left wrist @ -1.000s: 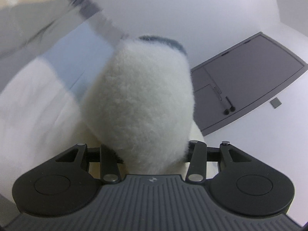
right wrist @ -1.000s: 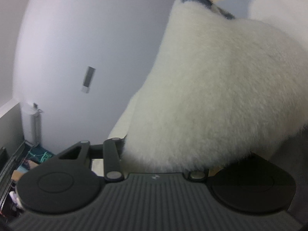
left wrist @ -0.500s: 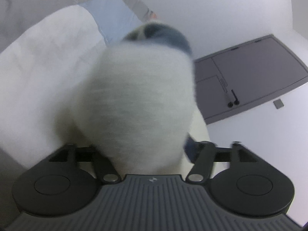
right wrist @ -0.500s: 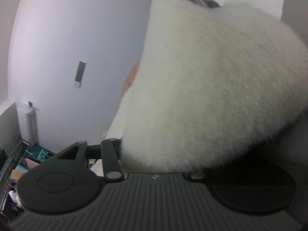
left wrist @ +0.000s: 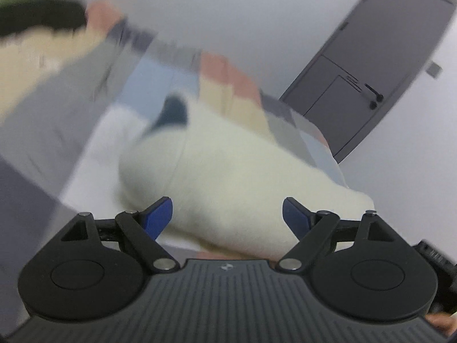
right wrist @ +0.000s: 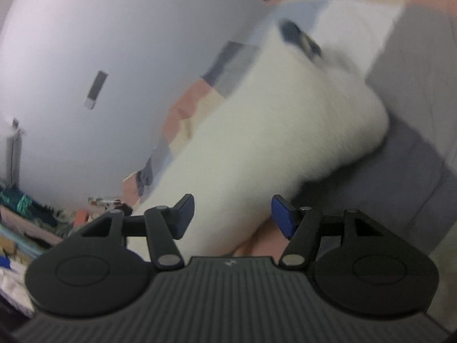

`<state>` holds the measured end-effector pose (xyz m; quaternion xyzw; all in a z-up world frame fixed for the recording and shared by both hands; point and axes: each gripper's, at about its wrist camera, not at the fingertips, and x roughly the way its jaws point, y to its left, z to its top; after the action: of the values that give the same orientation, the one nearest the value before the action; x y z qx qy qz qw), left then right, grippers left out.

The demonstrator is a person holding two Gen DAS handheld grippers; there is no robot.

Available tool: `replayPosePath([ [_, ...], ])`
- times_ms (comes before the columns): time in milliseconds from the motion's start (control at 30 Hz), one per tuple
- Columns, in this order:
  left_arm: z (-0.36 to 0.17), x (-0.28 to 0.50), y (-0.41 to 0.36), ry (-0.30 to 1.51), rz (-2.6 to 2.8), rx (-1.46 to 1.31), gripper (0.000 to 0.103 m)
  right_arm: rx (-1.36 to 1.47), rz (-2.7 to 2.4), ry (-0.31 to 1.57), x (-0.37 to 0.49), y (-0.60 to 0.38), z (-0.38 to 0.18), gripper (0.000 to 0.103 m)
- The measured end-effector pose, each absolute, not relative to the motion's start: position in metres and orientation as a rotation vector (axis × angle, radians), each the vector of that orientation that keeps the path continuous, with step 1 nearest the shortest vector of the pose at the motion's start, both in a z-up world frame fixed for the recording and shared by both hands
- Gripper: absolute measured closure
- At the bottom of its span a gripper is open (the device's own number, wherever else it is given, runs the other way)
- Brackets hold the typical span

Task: Fold large clothes
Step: 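Lower the rolled sweater onto the quilt and open both grippers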

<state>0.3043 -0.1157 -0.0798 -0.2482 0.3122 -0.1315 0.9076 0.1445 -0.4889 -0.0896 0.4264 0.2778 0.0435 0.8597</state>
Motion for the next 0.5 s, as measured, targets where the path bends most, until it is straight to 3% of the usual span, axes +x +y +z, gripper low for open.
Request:
replayPosePath([
  [300,0.034,0.205,-0.13,0.474,-0.274,-0.225,0.016,0.634,0.148,0.433,0.083,-0.463,0.009,0.04],
  [500,0.083,0.127,-0.122,0.393,-0.3,-0.132,0.015,0.46,0.174,0.333,0.041,-0.431,0.056,0.04],
])
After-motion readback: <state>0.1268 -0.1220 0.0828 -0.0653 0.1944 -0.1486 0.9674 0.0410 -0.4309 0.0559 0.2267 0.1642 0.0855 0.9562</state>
